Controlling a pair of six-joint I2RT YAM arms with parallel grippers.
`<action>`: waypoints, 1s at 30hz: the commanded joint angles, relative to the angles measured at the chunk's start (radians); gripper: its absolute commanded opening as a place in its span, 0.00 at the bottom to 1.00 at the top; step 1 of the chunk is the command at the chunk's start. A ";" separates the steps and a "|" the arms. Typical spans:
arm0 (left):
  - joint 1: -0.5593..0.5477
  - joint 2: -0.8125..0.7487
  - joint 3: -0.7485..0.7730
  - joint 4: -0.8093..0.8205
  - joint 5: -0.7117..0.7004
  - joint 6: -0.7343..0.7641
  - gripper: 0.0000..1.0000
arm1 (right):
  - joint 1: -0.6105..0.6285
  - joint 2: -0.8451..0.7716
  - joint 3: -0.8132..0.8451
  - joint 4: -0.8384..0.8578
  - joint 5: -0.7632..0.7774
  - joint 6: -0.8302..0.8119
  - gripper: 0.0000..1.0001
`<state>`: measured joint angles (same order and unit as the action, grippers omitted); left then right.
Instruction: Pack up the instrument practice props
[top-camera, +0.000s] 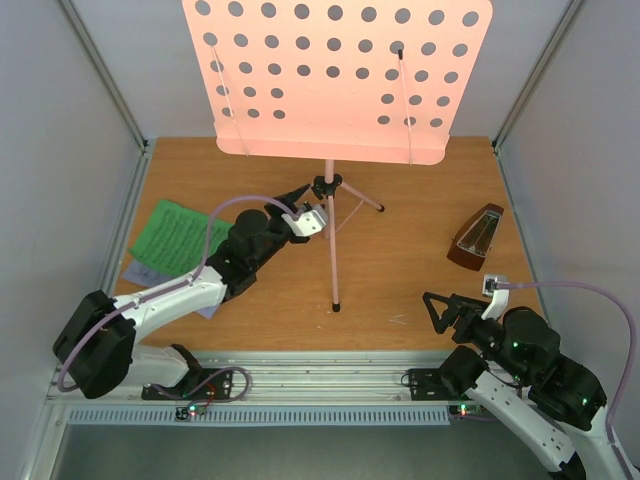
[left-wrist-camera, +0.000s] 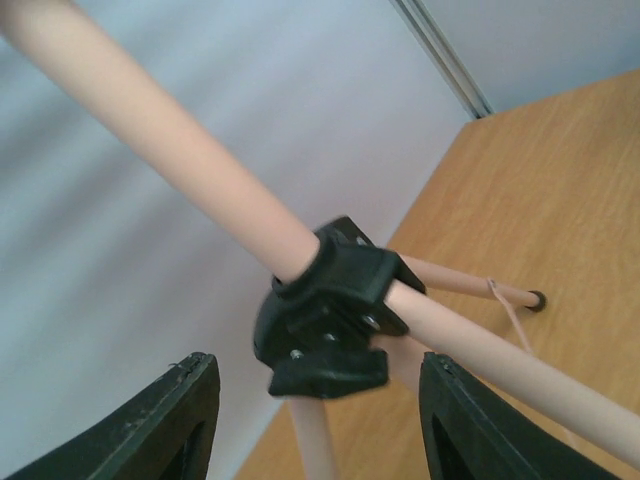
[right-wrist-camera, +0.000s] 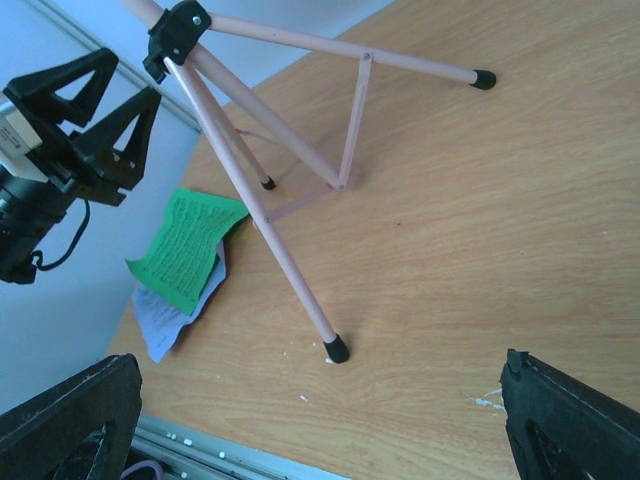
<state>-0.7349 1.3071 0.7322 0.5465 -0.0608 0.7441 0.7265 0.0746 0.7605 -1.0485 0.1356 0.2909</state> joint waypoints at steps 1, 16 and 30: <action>0.000 0.039 0.056 0.033 -0.007 0.099 0.54 | -0.001 0.002 0.008 -0.010 0.019 -0.003 0.99; 0.000 0.087 0.128 -0.090 -0.017 0.211 0.45 | -0.002 -0.001 0.006 -0.013 0.028 0.003 0.98; 0.001 0.080 0.120 -0.072 -0.052 0.202 0.31 | -0.001 -0.009 0.008 -0.021 0.035 0.015 0.99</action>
<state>-0.7345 1.3945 0.8417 0.4538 -0.1051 0.9840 0.7265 0.0746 0.7605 -1.0489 0.1486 0.2924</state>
